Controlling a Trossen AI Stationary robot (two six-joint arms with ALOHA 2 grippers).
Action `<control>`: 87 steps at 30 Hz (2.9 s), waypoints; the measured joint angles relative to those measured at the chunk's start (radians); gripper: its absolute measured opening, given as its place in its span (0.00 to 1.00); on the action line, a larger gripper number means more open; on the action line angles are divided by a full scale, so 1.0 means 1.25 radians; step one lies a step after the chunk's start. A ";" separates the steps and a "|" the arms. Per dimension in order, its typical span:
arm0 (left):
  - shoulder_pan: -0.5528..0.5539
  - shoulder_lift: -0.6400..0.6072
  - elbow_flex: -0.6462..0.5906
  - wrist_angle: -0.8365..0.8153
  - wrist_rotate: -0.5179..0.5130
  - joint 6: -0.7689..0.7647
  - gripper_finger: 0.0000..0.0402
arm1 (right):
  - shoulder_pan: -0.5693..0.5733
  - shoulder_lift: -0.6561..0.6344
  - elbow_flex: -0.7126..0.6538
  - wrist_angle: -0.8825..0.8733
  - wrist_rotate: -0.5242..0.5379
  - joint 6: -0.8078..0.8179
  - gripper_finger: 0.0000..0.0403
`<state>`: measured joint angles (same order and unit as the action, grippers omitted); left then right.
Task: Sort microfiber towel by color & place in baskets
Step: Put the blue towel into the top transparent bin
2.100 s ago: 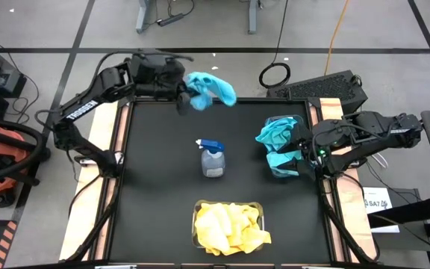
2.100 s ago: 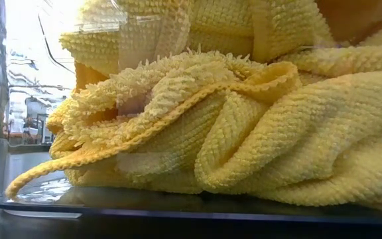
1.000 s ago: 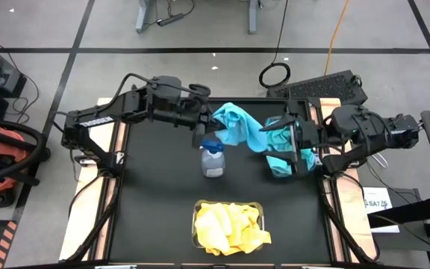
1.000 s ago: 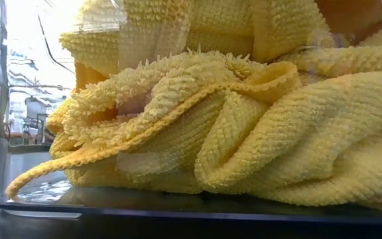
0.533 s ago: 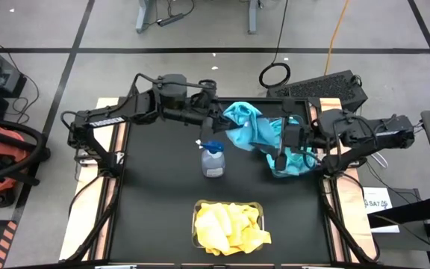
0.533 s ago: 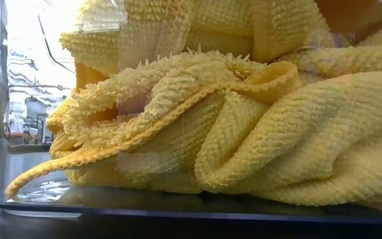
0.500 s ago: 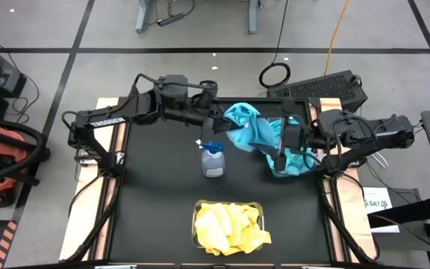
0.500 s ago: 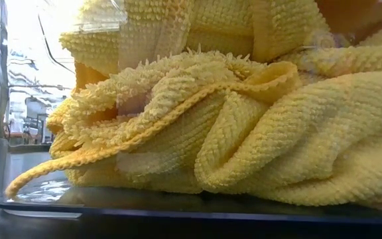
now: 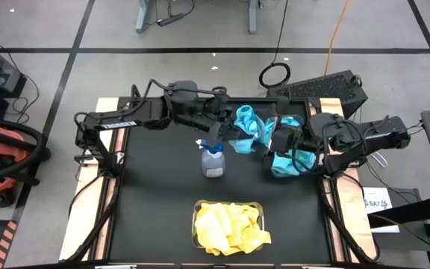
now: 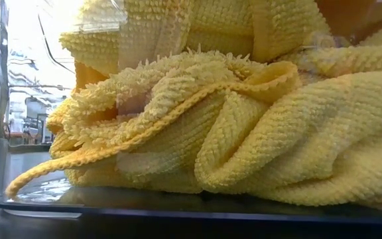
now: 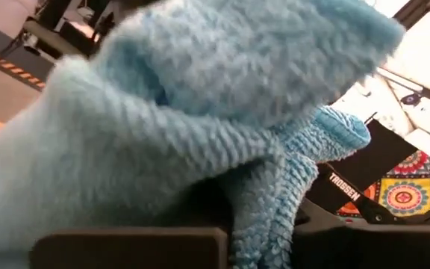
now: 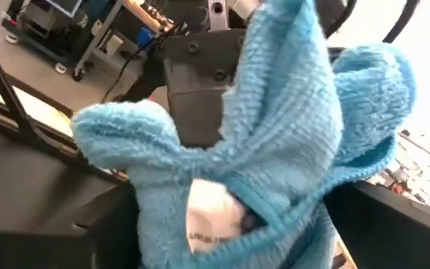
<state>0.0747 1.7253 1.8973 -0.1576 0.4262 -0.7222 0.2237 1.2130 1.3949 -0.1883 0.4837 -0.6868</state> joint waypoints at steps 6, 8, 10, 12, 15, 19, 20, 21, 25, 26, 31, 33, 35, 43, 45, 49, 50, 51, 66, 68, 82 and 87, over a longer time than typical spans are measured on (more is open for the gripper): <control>-0.004 0.013 0.001 -0.012 -0.071 -0.025 0.21 | 0.002 0.007 -0.001 -0.009 0.057 -0.010 0.68; -0.002 0.013 0.002 -0.016 -0.085 -0.024 0.28 | 0.006 0.007 -0.001 -0.015 0.059 -0.011 0.57; 0.000 0.013 0.002 -0.006 -0.077 -0.022 0.38 | 0.007 0.006 -0.002 -0.022 0.063 -0.017 0.45; -0.001 0.014 0.002 0.004 -0.068 -0.018 0.48 | 0.013 0.003 -0.002 -0.036 0.080 -0.019 0.33; 0.006 0.015 0.001 -0.006 -0.055 -0.013 0.63 | 0.018 -0.004 -0.002 -0.071 0.096 -0.020 0.25; 0.028 0.013 0.001 -0.022 -0.012 0.004 0.79 | 0.021 -0.018 -0.002 -0.107 0.125 -0.003 0.25; 0.032 0.013 0.001 -0.023 -0.002 0.005 0.82 | 0.021 -0.023 -0.002 -0.127 0.135 0.008 0.25; 0.036 0.013 0.000 -0.023 0.008 0.006 0.84 | 0.021 -0.029 -0.002 -0.153 0.145 0.021 0.25; 0.061 -0.006 -0.001 -0.072 0.057 -0.002 0.87 | 0.022 -0.080 0.001 -0.338 0.228 0.126 0.12; 0.069 -0.016 0.003 -0.085 0.056 0.009 0.87 | 0.022 -0.089 0.006 -0.380 0.241 0.170 0.10; 0.107 -0.043 -0.002 -0.279 0.036 0.105 0.88 | 0.021 -0.107 -0.001 -0.651 0.221 0.388 0.04; 0.123 -0.048 -0.002 -0.311 0.020 0.133 0.88 | 0.020 -0.125 -0.002 -0.736 0.215 0.467 0.04; 0.138 -0.062 -0.001 -0.347 0.015 0.153 0.88 | 0.019 -0.141 0.002 -0.803 0.183 0.539 0.04; 0.168 -0.062 0.000 -0.493 0.006 0.242 0.88 | 0.015 -0.145 -0.055 -0.981 0.093 0.723 0.04; 0.173 -0.064 0.000 -0.531 0.006 0.262 0.88 | 0.008 -0.148 -0.106 -0.984 0.086 0.751 0.04; 0.176 -0.063 0.000 -0.608 -0.003 0.303 0.88 | -0.028 -0.149 -0.260 -0.924 0.036 0.779 0.04; 0.176 -0.063 0.000 -0.626 -0.008 0.313 0.88 | -0.040 -0.154 -0.299 -0.895 0.016 0.779 0.04; 0.176 -0.063 0.000 -0.643 -0.010 0.319 0.88 | -0.053 -0.156 -0.337 -0.862 -0.006 0.779 0.04; 0.174 -0.072 0.000 -0.785 -0.013 0.361 0.88 | -0.340 0.001 -0.520 -0.619 -0.292 0.773 0.04; 0.174 -0.085 0.000 -0.793 -0.014 0.361 0.88 | -0.365 0.035 -0.530 -0.615 -0.343 0.773 0.05; 0.169 -0.215 0.001 -0.802 -0.065 0.355 0.88 | -0.412 0.100 -0.522 -0.609 -0.429 0.740 0.21; 0.161 -0.280 0.001 -0.802 -0.105 0.361 0.88 | -0.414 0.052 -0.470 -0.672 -0.436 0.748 0.36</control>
<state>0.2754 1.3755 1.8980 -1.1599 0.2954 -0.2709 -0.2935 1.2780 0.8078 -1.0284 -0.0619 0.2480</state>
